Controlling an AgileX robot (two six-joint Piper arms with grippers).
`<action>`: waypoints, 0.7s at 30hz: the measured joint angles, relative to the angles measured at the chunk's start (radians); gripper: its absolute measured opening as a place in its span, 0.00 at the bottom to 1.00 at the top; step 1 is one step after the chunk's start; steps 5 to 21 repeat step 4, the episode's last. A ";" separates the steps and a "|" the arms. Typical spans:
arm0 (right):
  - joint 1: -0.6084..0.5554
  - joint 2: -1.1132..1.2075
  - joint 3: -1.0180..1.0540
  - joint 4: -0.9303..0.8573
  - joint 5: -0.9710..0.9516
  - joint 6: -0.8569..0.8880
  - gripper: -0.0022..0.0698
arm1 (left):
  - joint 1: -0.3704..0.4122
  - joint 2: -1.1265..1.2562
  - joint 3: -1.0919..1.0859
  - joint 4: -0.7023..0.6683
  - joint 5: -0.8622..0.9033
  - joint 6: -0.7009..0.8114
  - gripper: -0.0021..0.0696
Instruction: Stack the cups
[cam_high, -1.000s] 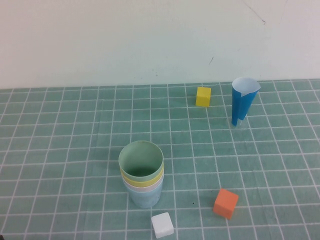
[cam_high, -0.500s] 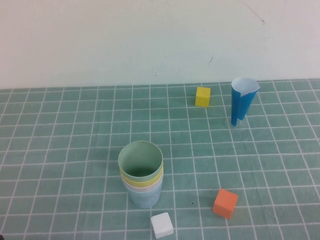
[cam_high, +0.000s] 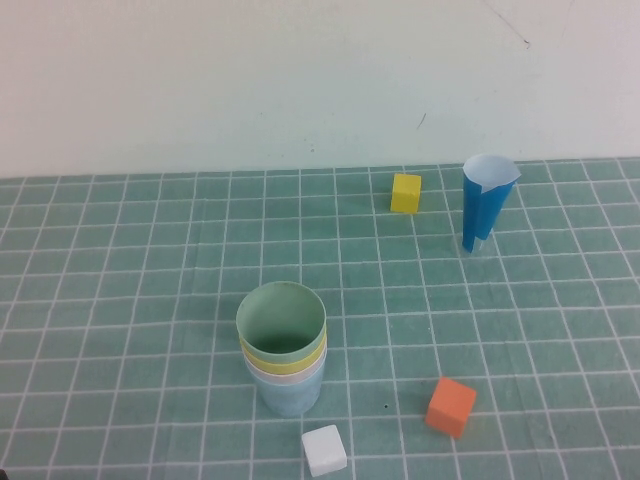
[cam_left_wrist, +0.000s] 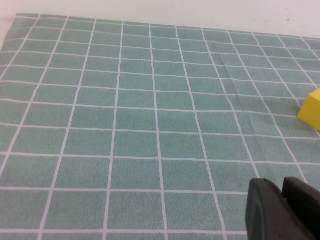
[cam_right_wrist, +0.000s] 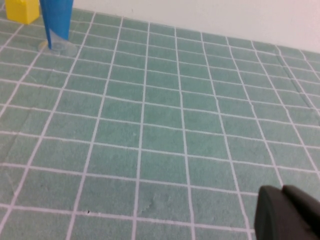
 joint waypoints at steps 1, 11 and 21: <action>0.000 0.000 0.000 0.000 0.000 0.000 0.03 | 0.000 0.000 0.000 0.000 0.000 0.000 0.08; 0.000 0.000 0.000 0.000 0.000 0.000 0.03 | 0.000 0.000 0.000 0.000 0.000 0.000 0.08; 0.000 0.000 0.000 0.000 0.000 0.000 0.03 | 0.000 0.000 0.000 0.000 0.000 0.000 0.08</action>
